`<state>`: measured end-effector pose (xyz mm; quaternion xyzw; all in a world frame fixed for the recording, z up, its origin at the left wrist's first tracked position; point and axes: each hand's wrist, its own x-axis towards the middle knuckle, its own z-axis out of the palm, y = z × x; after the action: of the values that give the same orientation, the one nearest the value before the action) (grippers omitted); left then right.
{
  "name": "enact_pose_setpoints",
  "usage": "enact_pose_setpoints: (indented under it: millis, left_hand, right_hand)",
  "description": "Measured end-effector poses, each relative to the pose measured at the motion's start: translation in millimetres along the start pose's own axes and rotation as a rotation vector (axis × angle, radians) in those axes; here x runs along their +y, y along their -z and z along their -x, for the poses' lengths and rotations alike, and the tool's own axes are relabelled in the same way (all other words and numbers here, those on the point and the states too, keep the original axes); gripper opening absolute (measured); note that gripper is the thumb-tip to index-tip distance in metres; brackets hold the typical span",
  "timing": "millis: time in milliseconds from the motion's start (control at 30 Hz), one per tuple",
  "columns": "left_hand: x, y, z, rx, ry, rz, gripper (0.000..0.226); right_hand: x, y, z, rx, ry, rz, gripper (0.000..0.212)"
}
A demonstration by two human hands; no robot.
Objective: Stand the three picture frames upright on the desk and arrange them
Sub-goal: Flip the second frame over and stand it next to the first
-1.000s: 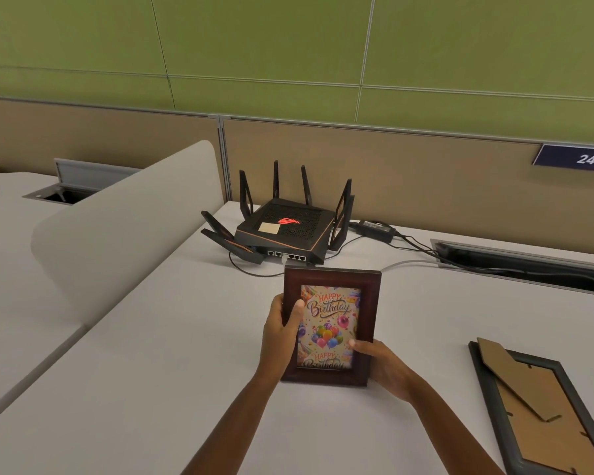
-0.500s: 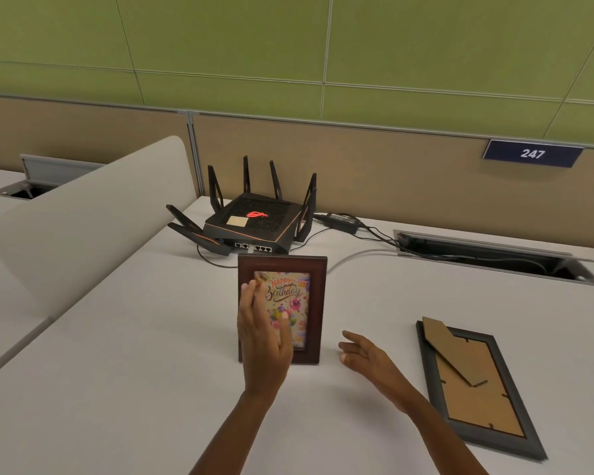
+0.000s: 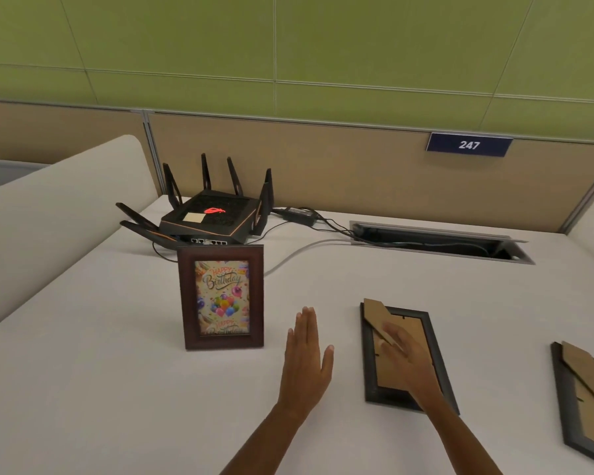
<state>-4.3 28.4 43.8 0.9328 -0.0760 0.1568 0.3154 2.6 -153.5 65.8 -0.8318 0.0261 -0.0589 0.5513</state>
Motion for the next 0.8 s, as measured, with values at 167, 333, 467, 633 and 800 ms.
enact_pose_setpoints:
  millis: [167, 333, 467, 633, 800]
  left_hand:
    - [30, -20, 13, -0.268, 0.109, 0.143, 0.12]
    - [59, -33, 18, -0.455, 0.216, 0.143, 0.069]
    - [76, -37, 21, -0.476, 0.242, 0.121, 0.065]
    - [93, -43, 20, -0.439, 0.351, 0.255, 0.067]
    - [105, -39, 10, -0.387, 0.507, 0.404, 0.065]
  right_hand:
    - [15, 32, 8, 0.092, -0.026, 0.092, 0.04]
    - [28, 52, 18, 0.132, -0.089, 0.111, 0.044]
    - [38, 57, 23, 0.042, -0.194, 0.16, 0.053]
    - [41, 51, 30, -0.061, -0.218, 0.23, 0.06]
    - [33, 53, 32, -0.02, -0.245, 0.037, 0.05]
